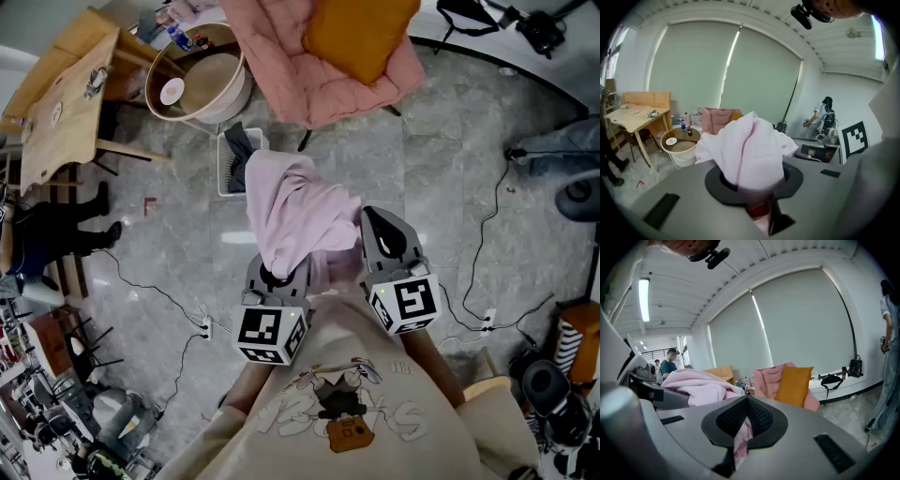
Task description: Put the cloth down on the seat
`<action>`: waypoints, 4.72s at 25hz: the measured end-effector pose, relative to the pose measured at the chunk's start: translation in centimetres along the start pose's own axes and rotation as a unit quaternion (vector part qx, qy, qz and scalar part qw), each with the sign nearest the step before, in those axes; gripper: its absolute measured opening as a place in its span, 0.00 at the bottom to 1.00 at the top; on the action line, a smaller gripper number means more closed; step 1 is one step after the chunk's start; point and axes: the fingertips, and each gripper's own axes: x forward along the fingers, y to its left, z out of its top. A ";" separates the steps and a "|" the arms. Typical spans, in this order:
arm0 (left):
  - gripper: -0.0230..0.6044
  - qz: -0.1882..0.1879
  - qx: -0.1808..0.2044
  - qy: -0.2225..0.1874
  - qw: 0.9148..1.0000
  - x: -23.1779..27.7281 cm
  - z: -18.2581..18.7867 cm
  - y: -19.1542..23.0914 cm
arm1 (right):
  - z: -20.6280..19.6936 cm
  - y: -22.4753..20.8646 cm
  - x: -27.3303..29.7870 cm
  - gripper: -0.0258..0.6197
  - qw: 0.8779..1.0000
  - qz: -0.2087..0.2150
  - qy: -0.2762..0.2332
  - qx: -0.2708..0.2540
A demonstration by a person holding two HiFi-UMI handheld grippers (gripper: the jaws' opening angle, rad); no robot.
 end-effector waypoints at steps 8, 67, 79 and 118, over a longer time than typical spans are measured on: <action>0.18 -0.048 0.023 0.009 0.999 -12.8 -7.6 0.6 | -1.9 14.4 -7.4 0.07 1.000 -0.007 -0.018 0.013; 0.18 -0.048 -0.055 -0.008 0.997 -0.2 5.5 9.7 | 3.2 5.5 6.9 0.07 0.997 -0.057 0.016 0.057; 0.18 -0.090 -0.047 -0.014 0.995 3.4 9.5 19.4 | 6.2 7.6 17.5 0.07 0.994 -0.090 0.024 0.051; 0.18 -0.021 -0.043 0.048 0.998 35.9 26.5 24.9 | 17.1 -16.5 46.4 0.07 0.994 0.000 0.061 0.092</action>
